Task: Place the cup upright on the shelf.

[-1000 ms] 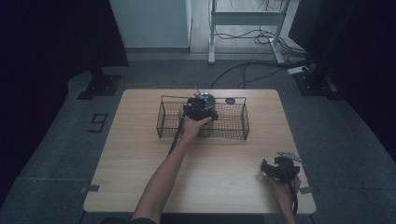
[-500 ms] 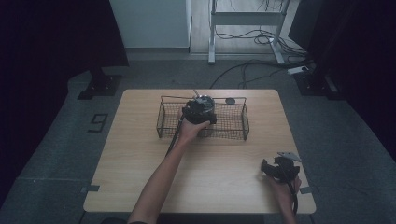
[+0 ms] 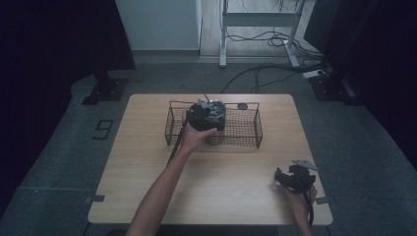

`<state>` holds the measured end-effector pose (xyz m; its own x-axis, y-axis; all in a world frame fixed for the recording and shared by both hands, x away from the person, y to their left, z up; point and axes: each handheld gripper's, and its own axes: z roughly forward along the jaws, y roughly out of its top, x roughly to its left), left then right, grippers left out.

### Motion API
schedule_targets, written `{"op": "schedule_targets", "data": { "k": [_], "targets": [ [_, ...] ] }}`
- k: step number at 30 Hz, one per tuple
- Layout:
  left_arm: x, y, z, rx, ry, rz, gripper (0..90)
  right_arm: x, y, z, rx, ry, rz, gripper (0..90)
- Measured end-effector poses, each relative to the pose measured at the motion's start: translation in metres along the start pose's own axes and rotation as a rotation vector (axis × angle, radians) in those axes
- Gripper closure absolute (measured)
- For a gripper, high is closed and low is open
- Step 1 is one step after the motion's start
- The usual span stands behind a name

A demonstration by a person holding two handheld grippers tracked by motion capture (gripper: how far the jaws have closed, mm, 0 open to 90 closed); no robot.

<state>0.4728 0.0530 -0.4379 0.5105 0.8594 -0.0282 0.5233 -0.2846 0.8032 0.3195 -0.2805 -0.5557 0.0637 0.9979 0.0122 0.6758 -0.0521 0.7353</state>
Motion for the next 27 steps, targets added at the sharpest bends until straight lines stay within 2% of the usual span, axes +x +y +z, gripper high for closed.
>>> {"op": "schedule_targets", "data": {
  "k": [2, 4, 5, 9, 11, 12, 13, 15, 16, 17, 21, 25, 27],
  "targets": [
    [0.001, -0.004, -0.007, -0.003, -0.005, 0.000, 0.1, 0.000, 0.000, 0.000, 0.000, 0.000, 0.000, 11.4],
    [0.003, -0.013, -0.022, -0.042, -0.014, 0.001, 0.1, 0.000, 0.000, 0.000, 0.000, -0.001, 0.000, 11.4],
    [0.003, -0.013, -0.022, -0.042, -0.014, 0.001, 0.1, 0.000, 0.000, 0.000, 0.000, -0.001, 0.000, 11.4],
    [0.006, -0.028, -0.042, -0.053, -0.025, -0.009, 0.7, 0.000, 0.000, 0.000, 0.000, -0.001, 0.000, 11.4],
    [0.008, -0.037, -0.056, -0.064, -0.044, -0.012, 1.9, 0.000, 0.000, 0.000, 0.000, -0.002, 0.000, 11.4],
    [0.008, -0.037, -0.056, -0.064, -0.044, -0.012, 2.1, 0.000, 0.000, 0.000, 0.000, -0.002, 0.000, 11.4],
    [0.009, -0.044, -0.065, -0.072, -0.056, -0.006, 2.5, 0.000, 0.000, 0.000, 0.000, -0.003, -0.001, 11.4],
    [0.009, -0.048, -0.070, -0.080, -0.060, -0.005, 3.7, 0.000, 0.000, 0.000, 0.002, -0.003, 0.000, 11.4],
    [0.010, -0.055, -0.080, -0.098, -0.073, -0.002, 3.7, 0.000, 0.000, 0.000, 0.002, -0.004, 0.003, 11.4],
    [0.010, -0.055, -0.080, -0.098, -0.073, -0.002, 3.8, 0.001, 0.000, 0.000, 0.001, -0.004, 0.003, 11.4],
    [0.013, -0.071, -0.101, -0.119, -0.095, -0.008, 4.3, 0.000, 0.000, 0.000, 0.002, -0.004, 0.002, 11.5],
    [0.013, -0.082, -0.111, -0.113, -0.089, 0.001, 4.0, 0.000, 0.000, 0.000, 0.001, -0.004, 0.002, 11.5],
    [0.014, -0.096, -0.121, -0.121, -0.079, -0.007, 4.4, 0.000, 0.000, 0.000, 0.001, -0.004, 0.002, 11.6]
  ]
}}
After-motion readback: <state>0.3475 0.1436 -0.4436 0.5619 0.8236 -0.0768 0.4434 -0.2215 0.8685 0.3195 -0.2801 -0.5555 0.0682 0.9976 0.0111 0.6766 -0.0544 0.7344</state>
